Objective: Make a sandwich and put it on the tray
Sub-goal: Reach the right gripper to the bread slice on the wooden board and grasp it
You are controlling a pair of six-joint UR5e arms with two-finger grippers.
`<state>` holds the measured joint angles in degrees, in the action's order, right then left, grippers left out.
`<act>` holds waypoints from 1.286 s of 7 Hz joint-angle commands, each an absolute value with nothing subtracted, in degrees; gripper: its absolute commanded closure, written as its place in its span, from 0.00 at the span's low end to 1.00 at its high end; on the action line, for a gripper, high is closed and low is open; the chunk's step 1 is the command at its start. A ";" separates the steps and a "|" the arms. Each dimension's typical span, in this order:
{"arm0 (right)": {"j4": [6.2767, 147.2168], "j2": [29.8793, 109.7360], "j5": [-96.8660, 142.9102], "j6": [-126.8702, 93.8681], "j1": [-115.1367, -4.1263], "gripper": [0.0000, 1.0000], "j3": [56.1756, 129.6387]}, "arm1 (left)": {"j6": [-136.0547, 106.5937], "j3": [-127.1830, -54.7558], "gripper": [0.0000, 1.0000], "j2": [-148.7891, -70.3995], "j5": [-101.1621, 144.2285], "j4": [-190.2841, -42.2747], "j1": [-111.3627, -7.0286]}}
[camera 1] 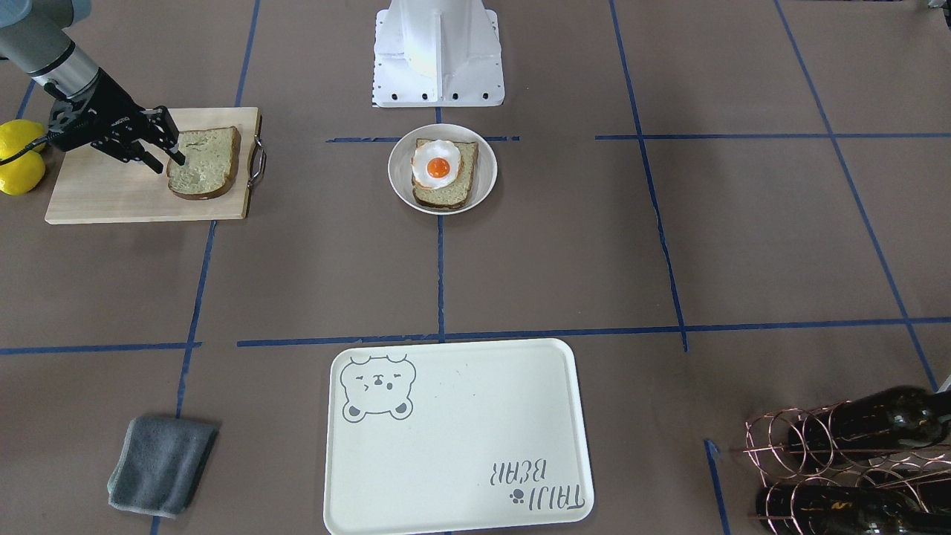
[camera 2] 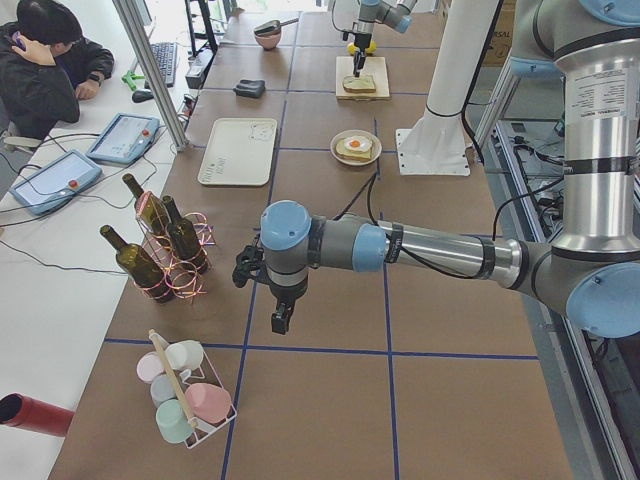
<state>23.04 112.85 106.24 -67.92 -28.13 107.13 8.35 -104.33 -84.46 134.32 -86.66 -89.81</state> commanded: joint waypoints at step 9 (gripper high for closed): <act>23.38 113.47 105.90 -67.24 -29.43 1.00 110.47 | 8.52 -104.24 0.00 -84.46 134.30 -86.66 -89.82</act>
